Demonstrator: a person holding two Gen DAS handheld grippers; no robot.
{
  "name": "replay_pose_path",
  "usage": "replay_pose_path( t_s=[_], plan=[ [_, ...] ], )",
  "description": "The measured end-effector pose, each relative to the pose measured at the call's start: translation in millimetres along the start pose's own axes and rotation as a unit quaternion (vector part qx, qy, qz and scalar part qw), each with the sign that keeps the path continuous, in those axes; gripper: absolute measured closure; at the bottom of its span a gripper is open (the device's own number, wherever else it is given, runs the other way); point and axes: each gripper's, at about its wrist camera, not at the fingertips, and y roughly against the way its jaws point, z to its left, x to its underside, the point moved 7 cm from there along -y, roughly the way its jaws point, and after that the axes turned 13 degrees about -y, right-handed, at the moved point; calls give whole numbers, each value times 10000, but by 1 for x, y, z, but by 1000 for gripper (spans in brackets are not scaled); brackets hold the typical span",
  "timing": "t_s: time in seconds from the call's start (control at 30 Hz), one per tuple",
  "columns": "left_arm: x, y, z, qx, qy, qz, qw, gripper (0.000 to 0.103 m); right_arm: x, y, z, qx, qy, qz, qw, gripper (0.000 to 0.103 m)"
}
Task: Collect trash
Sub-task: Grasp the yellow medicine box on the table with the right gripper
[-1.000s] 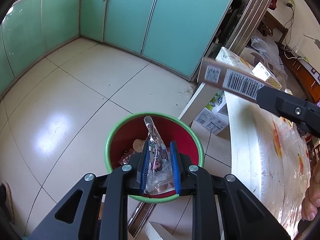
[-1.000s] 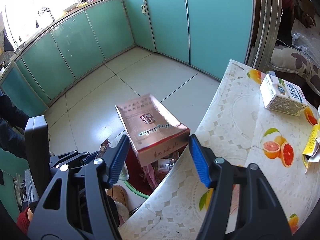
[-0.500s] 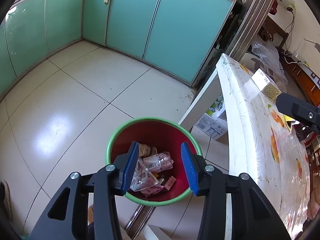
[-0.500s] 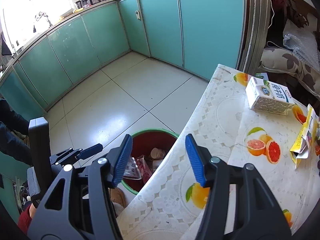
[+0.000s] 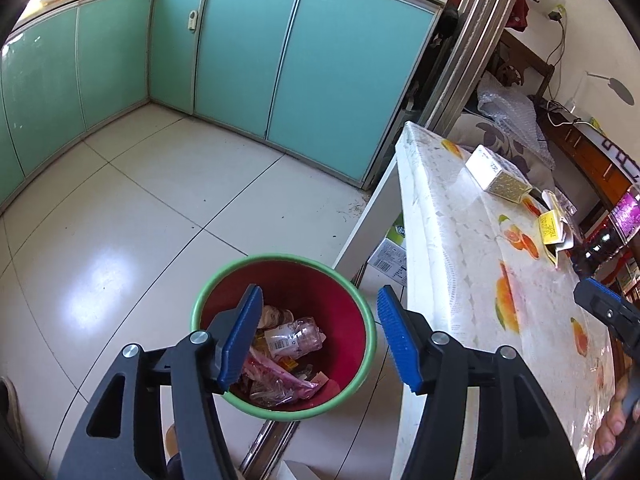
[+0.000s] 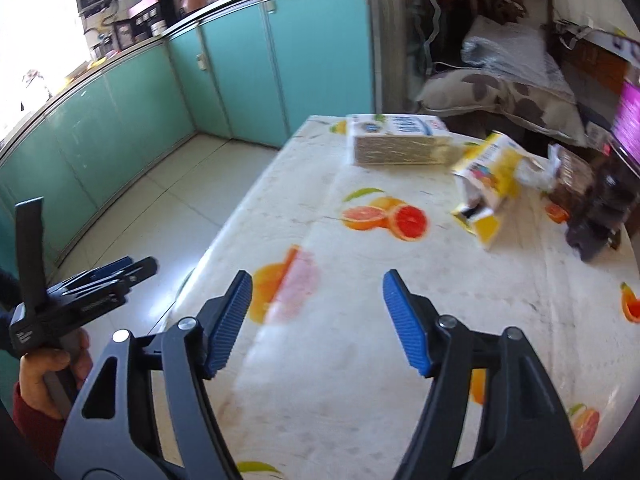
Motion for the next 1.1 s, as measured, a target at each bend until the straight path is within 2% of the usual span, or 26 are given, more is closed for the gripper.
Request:
replay_pose_path(
  t_s=[0.03, 0.13, 0.27, 0.33, 0.4, 0.53, 0.6, 0.63, 0.7, 0.73, 0.77, 0.93, 1.07, 1.1],
  plan=[
    [-1, 4, -3, -18, -68, -58, 10000, 40, -8, -2, -21, 154, -303, -25, 9994, 27],
    [-3, 15, -12, -60, -229, -202, 9995, 38, -35, -8, -62, 338, -1039, -203, 9938, 26],
    [-10, 27, -24, 14, -328, -358, 9988, 37, -78, -24, -77, 910, -1117, -625, 9876, 22],
    [-14, 33, -30, 26, -384, -475, 9981, 34, -97, -36, -75, 922, -1244, -706, 9854, 21],
    [-18, 40, -37, 28, -493, -599, 9970, 32, -109, -53, -75, 1118, -1272, -629, 9836, 15],
    [-26, 50, -47, -198, -785, -783, 9936, 32, -111, -97, -78, 1492, -1202, -143, 9814, 15],
    [-29, 51, -48, -253, -835, -812, 9929, 32, -103, -110, -80, 1470, -1125, 92, 9827, 25],
    [-30, 51, -47, -246, -826, -814, 9929, 31, -98, -112, -80, 1468, -1051, 145, 9835, 43],
    [-30, 51, -46, -226, -783, -804, 9934, 31, -93, -106, -77, 1450, -786, 100, 9863, 52],
    [-30, 50, -45, -226, -771, -795, 9936, 31, -88, -103, -75, 1297, -694, 209, 9889, 69],
    [-30, 49, -47, -234, -768, -784, 9937, 31, -84, -99, -73, 1119, -638, 312, 9912, 73],
    [-30, 45, -55, -256, -847, -741, 9933, 31, -41, -57, -66, 618, -96, 454, 9970, 74],
    [-36, 45, -70, -289, -1095, -772, 9906, 31, -9, -21, -78, 147, -258, 578, 9979, 74],
    [-40, 44, -74, -322, -1165, -781, 9896, 27, -4, -13, -81, 52, -336, 556, 9979, 74]
  ],
)
